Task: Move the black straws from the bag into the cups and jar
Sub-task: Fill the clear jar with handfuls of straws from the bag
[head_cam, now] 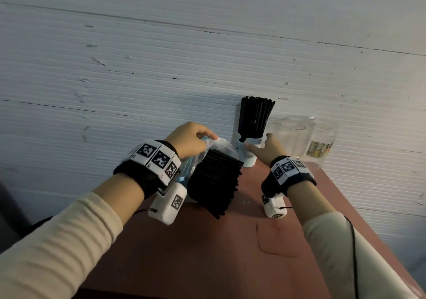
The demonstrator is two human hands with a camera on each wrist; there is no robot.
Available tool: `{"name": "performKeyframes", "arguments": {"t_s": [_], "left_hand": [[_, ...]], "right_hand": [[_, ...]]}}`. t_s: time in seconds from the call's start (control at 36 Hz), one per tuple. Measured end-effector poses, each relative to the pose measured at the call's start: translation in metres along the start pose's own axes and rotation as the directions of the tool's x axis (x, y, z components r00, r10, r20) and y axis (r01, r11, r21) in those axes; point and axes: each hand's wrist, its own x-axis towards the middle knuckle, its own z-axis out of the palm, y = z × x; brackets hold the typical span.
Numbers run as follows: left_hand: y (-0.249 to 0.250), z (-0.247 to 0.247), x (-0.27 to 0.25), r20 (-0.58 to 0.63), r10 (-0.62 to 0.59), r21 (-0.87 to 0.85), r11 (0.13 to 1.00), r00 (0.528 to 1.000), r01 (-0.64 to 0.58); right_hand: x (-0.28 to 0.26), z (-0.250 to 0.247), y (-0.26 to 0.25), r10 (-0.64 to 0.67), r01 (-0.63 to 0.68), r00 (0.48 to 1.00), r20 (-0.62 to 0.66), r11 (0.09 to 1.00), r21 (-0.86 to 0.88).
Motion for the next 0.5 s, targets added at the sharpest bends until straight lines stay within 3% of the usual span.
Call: {"name": "performKeyframes", "arguments": {"t_s": [0.11, 0.25, 0.36, 0.5], "left_hand": [[0.004, 0.002, 0.001, -0.015, -0.003, -0.004, 1.0, 1.0, 0.003], [0.012, 0.009, 0.003, -0.025, 0.007, 0.01, 1.0, 1.0, -0.007], [0.013, 0.014, 0.005, -0.042, 0.016, 0.017, 1.0, 0.999, -0.015], [0.011, 0.017, 0.009, -0.033, 0.017, -0.002, 1.0, 0.999, -0.017]], "right_hand": [[-0.018, -0.014, 0.005, -0.061, 0.059, 0.998, -0.014, 0.991, -0.117], [-0.027, -0.027, 0.01, -0.135, 0.117, 0.952, -0.276, 0.99, -0.082], [-0.02, -0.032, 0.013, -0.026, 0.041, 0.897, -0.441, 0.999, 0.025], [-0.003, -0.028, 0.012, 0.22, -0.141, 0.884, -0.413, 0.967, 0.213]]}}
